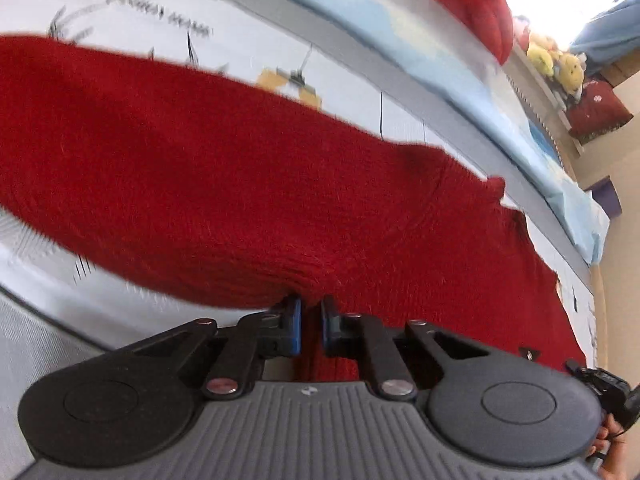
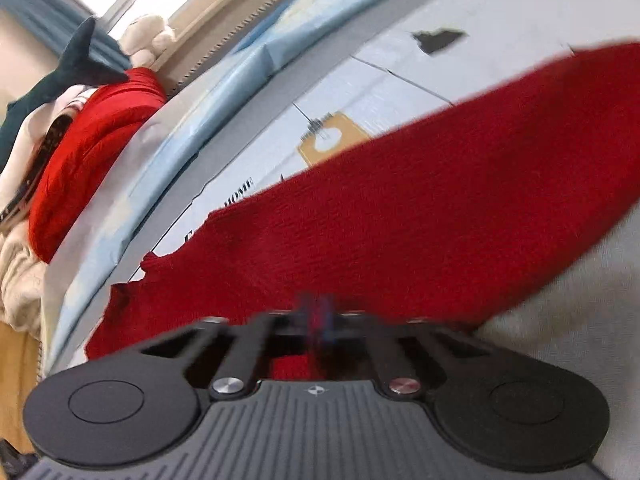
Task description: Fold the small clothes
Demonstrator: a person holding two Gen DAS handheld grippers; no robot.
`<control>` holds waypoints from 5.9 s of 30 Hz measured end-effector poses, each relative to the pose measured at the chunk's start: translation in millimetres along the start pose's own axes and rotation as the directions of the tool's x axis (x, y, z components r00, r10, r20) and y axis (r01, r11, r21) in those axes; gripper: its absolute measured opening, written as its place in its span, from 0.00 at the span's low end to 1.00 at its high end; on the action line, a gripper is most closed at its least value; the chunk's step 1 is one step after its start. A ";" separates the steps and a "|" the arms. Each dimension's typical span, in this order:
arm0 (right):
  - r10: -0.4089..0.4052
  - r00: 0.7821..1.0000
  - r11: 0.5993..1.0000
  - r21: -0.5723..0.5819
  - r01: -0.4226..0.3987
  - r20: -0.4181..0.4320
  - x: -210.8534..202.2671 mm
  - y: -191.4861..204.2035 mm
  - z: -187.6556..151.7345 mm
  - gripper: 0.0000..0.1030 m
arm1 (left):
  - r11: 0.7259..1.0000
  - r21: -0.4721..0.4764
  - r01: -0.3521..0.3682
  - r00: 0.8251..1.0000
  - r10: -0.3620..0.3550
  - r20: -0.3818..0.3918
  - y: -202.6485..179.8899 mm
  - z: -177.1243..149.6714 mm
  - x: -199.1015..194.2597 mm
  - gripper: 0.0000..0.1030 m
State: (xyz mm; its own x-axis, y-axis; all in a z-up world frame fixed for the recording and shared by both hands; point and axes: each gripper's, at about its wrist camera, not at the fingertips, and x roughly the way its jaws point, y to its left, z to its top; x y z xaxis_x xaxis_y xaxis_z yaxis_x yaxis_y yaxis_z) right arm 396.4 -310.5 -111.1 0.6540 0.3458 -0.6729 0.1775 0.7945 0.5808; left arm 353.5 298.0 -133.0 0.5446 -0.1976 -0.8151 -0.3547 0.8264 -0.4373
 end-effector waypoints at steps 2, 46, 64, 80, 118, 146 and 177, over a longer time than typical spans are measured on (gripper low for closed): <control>-0.002 0.994 1.000 -0.027 0.005 0.111 -4.7 4.0 8.6 0.00 | 0.999 0.032 -0.018 0.998 0.016 0.056 -3.2 -0.7 -6.7 0.09; -0.323 0.899 0.848 -0.512 0.135 -0.297 -178.8 -39.1 -170.5 0.09 | 0.951 0.272 -0.146 0.968 0.195 -0.161 15.5 -198.5 -153.3 0.25; -0.360 0.911 0.867 -0.435 0.245 -0.204 -199.3 -36.2 -156.3 0.05 | 0.901 0.431 -0.052 0.936 0.195 -0.294 14.5 -234.8 -145.8 0.06; -0.417 0.871 0.766 -0.616 0.183 -0.259 -174.3 -16.5 -192.1 0.22 | 0.772 0.633 -0.053 0.920 0.284 -0.269 -29.1 -256.5 -124.3 0.20; 0.019 0.983 0.797 -0.597 0.095 0.183 -194.3 108.9 -132.6 0.44 | 0.877 0.366 -0.312 0.903 0.153 0.402 -92.7 -165.3 -185.1 0.63; 0.160 0.965 0.779 -0.627 0.006 0.208 -177.7 217.7 -83.0 0.31 | 0.919 -0.366 -0.144 0.894 0.280 0.350 147.9 18.7 -108.7 0.27; -0.055 0.998 0.880 -0.472 0.052 0.006 -84.5 152.9 -68.8 0.28 | 0.915 0.363 -0.176 0.836 -0.056 0.546 -145.1 -26.6 -108.5 0.10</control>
State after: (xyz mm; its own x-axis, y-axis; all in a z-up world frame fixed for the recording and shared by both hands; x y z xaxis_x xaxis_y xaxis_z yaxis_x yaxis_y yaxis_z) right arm 317.7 -184.0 3.0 0.6474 0.2983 -0.7014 -0.1569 0.9527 0.2603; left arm 325.7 185.5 8.7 0.8902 0.0767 -0.4490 -0.1447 0.9823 -0.1191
